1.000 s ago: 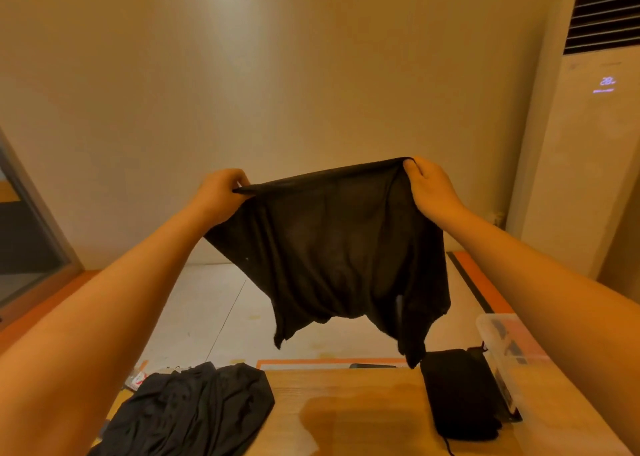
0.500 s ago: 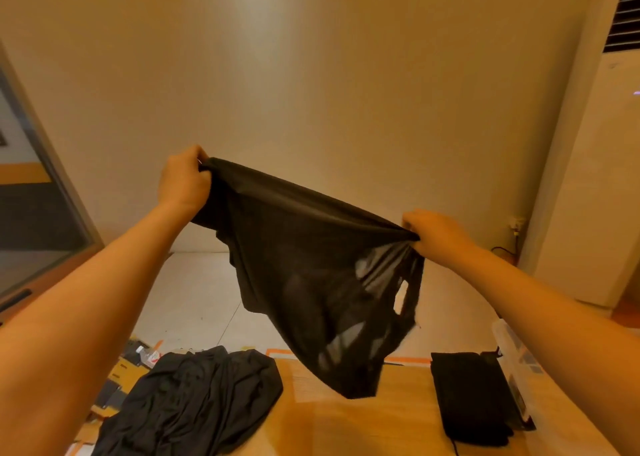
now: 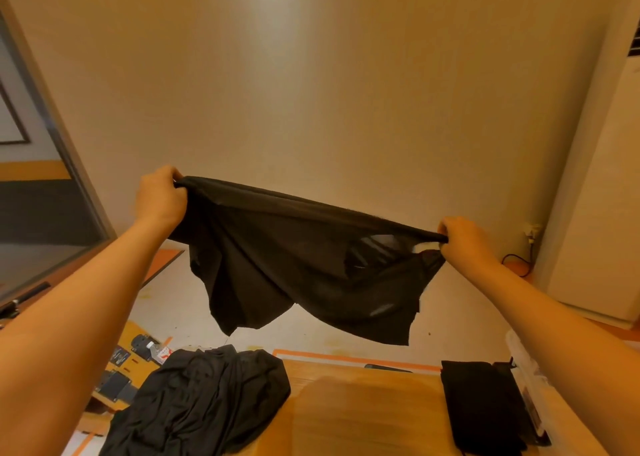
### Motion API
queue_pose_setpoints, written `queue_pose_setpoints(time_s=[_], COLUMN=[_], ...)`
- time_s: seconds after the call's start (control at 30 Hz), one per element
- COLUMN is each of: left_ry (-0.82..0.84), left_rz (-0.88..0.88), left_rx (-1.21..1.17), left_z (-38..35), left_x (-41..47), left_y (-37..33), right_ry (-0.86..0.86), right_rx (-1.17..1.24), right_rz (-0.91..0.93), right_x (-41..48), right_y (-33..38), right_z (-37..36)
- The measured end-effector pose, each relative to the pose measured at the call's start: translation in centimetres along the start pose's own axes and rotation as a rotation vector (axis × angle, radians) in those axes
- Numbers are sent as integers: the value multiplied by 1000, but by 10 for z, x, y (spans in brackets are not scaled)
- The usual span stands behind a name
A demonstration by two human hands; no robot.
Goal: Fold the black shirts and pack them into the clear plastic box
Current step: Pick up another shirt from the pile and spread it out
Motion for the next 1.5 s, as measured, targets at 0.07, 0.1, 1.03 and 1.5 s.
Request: queue_pose_setpoints(time_s=[0.07, 0.1, 1.03, 1.5], left_ry=[-16, -10, 373, 1081], left_rz=[51, 69, -60, 6], left_rx=[20, 39, 80, -759], left_z=[6, 7, -62, -120], left_x=[-2, -3, -43, -188], left_y=[14, 21, 9, -140], right_ry=[-13, 0, 193, 695], right_rx=[14, 46, 1049, 907], right_rz=[-105, -176, -548, -141], right_x=[1, 1, -20, -134], right_y=[-20, -31, -11, 156], right_z=[4, 5, -24, -91])
Point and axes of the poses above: each hand's wrist, its own x-axis towards the middle knuckle, its own z-axis out of the back of the hand, y = z × x, the point moved 10 cm from there along x, towards the middle knuckle, and after that the axes turned 14 degrees about x, right-handed, at the moved point
